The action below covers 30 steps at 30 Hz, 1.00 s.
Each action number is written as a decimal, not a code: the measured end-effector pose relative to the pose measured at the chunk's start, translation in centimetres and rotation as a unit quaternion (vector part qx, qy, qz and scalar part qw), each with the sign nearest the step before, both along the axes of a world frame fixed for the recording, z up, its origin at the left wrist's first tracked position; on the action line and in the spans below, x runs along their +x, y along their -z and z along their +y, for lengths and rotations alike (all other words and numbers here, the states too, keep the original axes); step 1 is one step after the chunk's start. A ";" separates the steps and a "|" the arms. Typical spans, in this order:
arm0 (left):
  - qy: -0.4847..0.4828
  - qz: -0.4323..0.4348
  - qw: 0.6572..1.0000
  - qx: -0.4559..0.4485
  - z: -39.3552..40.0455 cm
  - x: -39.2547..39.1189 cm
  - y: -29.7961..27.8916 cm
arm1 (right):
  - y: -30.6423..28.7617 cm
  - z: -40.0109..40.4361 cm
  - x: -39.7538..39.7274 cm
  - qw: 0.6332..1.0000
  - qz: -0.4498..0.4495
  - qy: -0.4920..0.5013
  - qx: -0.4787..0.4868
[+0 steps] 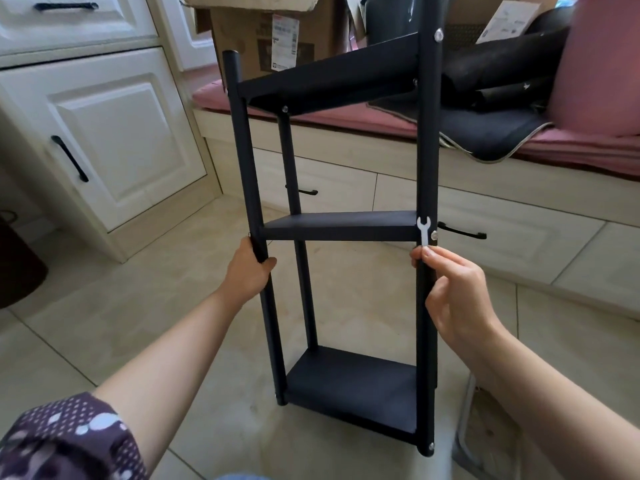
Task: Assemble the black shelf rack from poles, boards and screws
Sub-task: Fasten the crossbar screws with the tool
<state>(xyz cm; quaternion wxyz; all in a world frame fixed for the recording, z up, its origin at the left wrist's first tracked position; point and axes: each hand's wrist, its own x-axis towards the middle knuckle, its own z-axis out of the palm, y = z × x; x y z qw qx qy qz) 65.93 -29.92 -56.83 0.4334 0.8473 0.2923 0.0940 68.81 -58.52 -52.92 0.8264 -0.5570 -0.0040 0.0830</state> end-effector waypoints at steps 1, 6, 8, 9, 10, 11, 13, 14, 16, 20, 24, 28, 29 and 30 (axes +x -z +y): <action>0.005 0.037 0.999 0.005 -0.1 0.0 0.1 | -0.1 0.3 -0.2 1.000 -0.002 -0.002 0.001; -0.013 0.170 0.979 0.109 -4.2 -1.9 0.7 | -1.0 2.3 -1.0 0.999 -0.013 -0.011 -0.038; 0.033 0.101 0.988 0.112 -7.2 -3.2 1.0 | -1.4 3.1 -1.1 0.998 -0.023 -0.020 -0.046; 0.091 0.068 0.991 0.071 -8.8 -3.8 1.2 | -1.6 3.5 -1.3 0.998 -0.025 -0.027 -0.046; 0.163 0.050 0.985 0.012 -10.5 -4.5 1.2 | -1.7 3.9 -1.5 0.998 -0.028 -0.036 -0.047; 0.235 0.042 0.970 -0.049 -12.1 -5.1 1.2 | -1.7 4.4 -1.8 0.997 -0.030 -0.047 -0.051; 0.322 -0.013 0.939 -0.123 -14.6 -5.8 1.1 | -1.7 5.2 -2.7 0.995 -0.034 -0.064 -0.074; 0.319 -0.062 0.934 -0.151 -15.4 -5.9 0.8 | -1.7 5.6 -3.2 0.993 -0.037 -0.070 -0.085; 0.277 -0.144 0.929 -0.199 -15.9 -6.1 0.3 | -1.7 6.2 -3.8 0.991 -0.038 -0.083 -0.095; 0.269 -0.152 0.922 -0.233 -14.9 -6.8 0.6 | -2.3 6.0 -4.1 0.980 -0.065 -0.141 -0.127; 0.271 -0.124 0.919 -0.257 -13.7 -7.4 1.6 | -2.7 5.1 -3.8 0.964 -0.108 -0.166 -0.180; 0.229 -0.130 0.923 -0.280 -13.0 -7.7 1.7 | -2.5 4.3 -3.6 0.955 -0.129 -0.178 -0.198; 0.217 -0.135 0.924 -0.285 -12.8 -7.8 1.6 | -2.3 4.1 -3.6 0.955 -0.131 -0.177 -0.200; 0.202 -0.142 0.922 -0.298 -12.7 -7.9 1.6 | -2.1 3.9 -3.6 0.954 -0.133 -0.174 -0.203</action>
